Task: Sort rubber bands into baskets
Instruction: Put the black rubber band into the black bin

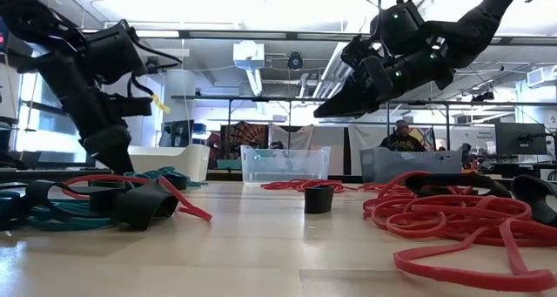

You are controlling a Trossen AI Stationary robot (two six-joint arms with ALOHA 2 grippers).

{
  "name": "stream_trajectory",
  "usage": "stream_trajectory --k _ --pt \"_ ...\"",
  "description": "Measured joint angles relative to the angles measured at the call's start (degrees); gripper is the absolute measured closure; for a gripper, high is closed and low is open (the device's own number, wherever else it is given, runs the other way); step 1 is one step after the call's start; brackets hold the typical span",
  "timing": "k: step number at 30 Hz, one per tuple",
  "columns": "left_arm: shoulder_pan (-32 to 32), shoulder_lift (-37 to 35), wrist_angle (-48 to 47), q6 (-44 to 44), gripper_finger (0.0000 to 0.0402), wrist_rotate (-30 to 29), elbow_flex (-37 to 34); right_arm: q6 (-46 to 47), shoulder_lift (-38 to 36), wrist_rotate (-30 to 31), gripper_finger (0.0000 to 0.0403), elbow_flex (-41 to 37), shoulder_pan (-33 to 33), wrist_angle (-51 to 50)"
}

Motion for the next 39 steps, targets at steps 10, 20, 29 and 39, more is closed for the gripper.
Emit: stream_trajectory --k 10,20,29,39 --pt "-0.07 -0.61 0.94 1.57 0.0394 -0.35 -0.01 0.03 0.0 0.0 0.0403 0.0 0.0 0.0" --pt "-0.07 -7.68 1.02 1.61 0.0399 -0.12 0.0 0.93 0.0 -0.02 0.0403 0.0 0.0 0.0" --pt "-0.27 -12.17 -5.2 3.94 0.0401 -0.13 5.38 0.93 0.0 -0.07 0.0403 0.0 0.0 -0.09" --pt "-3.86 -12.76 -3.33 6.71 0.0401 0.02 8.46 0.93 0.0 -0.2 0.0403 0.0 0.0 -0.45"
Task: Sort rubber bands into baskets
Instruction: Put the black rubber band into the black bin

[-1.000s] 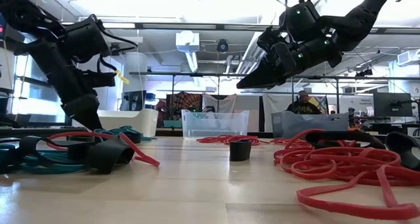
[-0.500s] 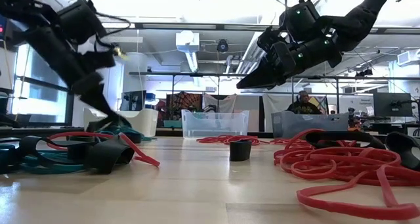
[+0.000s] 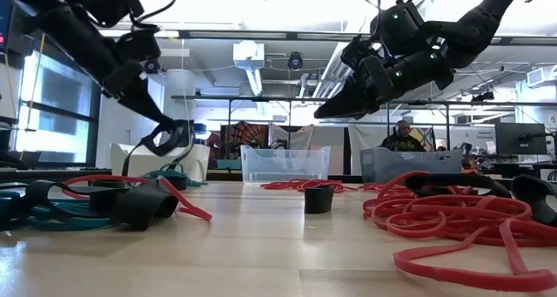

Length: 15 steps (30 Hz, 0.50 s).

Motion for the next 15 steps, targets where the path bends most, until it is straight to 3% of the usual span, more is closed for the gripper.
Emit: stream_trajectory --k 8,15 --pt "-2.86 2.97 7.84 1.34 0.0401 4.68 0.0 -0.02 0.0 0.02 0.0403 0.0 0.0 -0.23" --pt "-3.53 9.75 12.35 1.87 0.0378 10.5 0.0 0.0 0.0 0.04 0.0403 0.0 0.0 -0.27"
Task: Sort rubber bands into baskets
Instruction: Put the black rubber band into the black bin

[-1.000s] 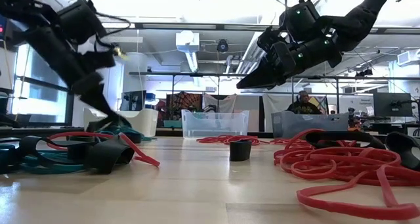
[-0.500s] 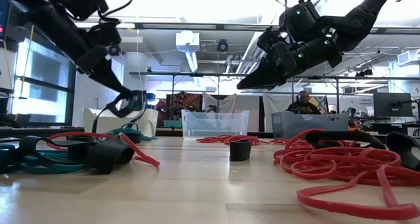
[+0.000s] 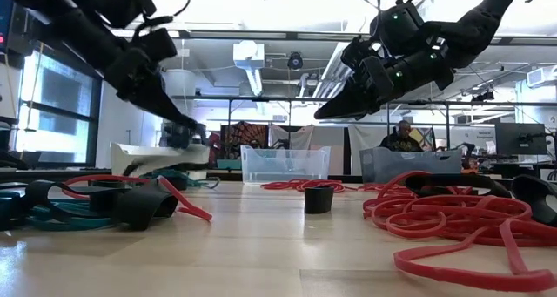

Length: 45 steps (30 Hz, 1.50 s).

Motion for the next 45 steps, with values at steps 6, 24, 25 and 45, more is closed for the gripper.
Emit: stream_trajectory --k 6,24,25,45 --pt "-0.2 5.36 4.2 1.46 0.0397 0.01 -0.02 0.1 0.0 0.2 0.0403 -0.01 0.0 -0.62" --pt "1.55 8.68 19.23 4.99 0.0401 3.87 3.59 0.82 0.0 0.5 0.0403 -0.02 0.02 -0.41" --pt "1.72 9.22 19.21 4.98 0.0401 4.01 4.38 1.07 0.0 0.5 0.0403 -0.02 0.12 -0.34" --pt "3.63 26.15 22.32 4.5 0.0401 4.19 17.5 6.1 -0.02 16.3 0.0242 0.21 6.88 5.91"
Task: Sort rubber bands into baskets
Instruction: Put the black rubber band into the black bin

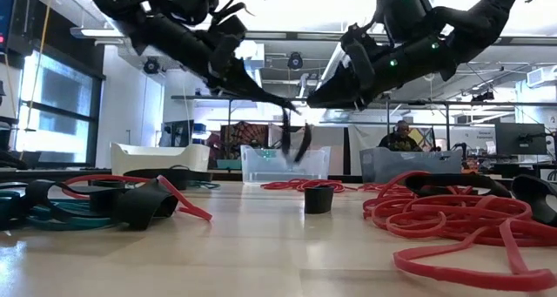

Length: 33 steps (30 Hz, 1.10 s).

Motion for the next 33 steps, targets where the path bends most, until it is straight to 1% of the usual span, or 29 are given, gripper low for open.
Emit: stream_trajectory --k 3,7,10,16,20,23,25,27,30,33 --pt "0.0 1.96 1.74 -0.35 0.0401 1.92 0.89 -1.17 0.0 0.13 0.0212 0.03 0.66 1.58" --pt "0.0 4.39 2.78 -0.41 0.0401 3.19 2.65 -2.51 0.0 0.09 0.0192 0.03 0.96 1.76" --pt "-0.17 5.75 2.66 0.02 0.0401 3.45 4.11 -2.59 0.0 0.12 0.019 0.03 0.94 1.88" --pt "-0.92 8.24 2.87 0.81 0.0401 7.25 7.32 -2.77 0.0 0.92 0.0189 0.06 0.88 3.07" --pt "-1.31 9.19 2.75 2.3 0.0401 7.98 8.48 -5.73 0.0 0.92 0.019 0.06 0.88 2.43" --pt "-1.33 9.21 2.76 2.51 0.0401 9.75 8.77 -7.26 0.0 0.92 0.0194 0.06 0.88 1.24" --pt "-1.33 9.21 2.63 2.52 0.0401 10.14 8.77 -7.58 0.0 0.92 0.021 0.06 0.88 0.3" --pt "-1.33 9.21 2.31 2.51 0.0401 10.19 8.77 -7.6 0.0 0.92 0.0238 0.06 0.88 -0.58" --pt "-1.31 9.19 1.67 2.51 0.0401 10.96 8.77 -7.63 0.0 0.88 0.03 0.06 0.88 -1.25" --pt "-1.11 9.19 1.04 2.51 0.0402 14.01 8.77 -7.67 0.0 -0.41 0.0374 0.06 0.88 -1.61"
